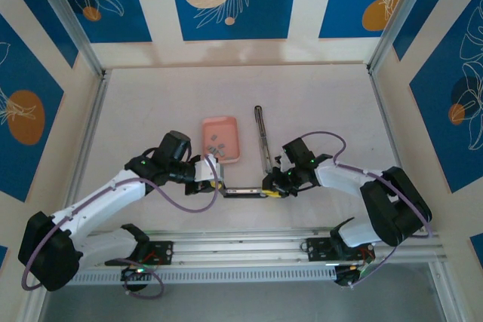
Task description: Load the staples into the stapler
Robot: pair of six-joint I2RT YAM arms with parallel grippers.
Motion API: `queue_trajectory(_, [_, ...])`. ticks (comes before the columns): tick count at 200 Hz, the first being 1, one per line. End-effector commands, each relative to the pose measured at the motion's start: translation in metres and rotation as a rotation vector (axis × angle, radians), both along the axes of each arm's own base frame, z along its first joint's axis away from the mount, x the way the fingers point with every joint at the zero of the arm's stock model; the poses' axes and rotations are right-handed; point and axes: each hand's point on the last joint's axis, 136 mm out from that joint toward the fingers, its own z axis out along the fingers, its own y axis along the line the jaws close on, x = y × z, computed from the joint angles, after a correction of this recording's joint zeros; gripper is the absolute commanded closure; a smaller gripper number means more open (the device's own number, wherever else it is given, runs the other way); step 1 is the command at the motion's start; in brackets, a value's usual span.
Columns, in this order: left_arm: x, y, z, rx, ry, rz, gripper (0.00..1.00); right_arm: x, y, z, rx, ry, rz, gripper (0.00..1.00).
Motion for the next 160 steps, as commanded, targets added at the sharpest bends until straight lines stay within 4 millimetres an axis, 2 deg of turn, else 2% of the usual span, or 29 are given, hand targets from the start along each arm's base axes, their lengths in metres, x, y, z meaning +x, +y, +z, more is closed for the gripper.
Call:
queue_trajectory(1, [0.004, -0.007, 0.013, -0.039, -0.006, -0.015, 0.86, -0.009, -0.005, -0.012, -0.013, 0.054, -0.015, 0.76])
queue_trajectory(87, [0.016, -0.037, 0.029, -0.097, 0.037, -0.019, 0.88, -0.010, 0.002, -0.016, 0.009, 0.060, -0.006, 0.77])
queue_trajectory(160, [0.010, -0.091, 0.042, -0.105, 0.057, -0.109, 0.90, -0.008, 0.007, -0.017, 0.032, 0.033, -0.014, 0.77])
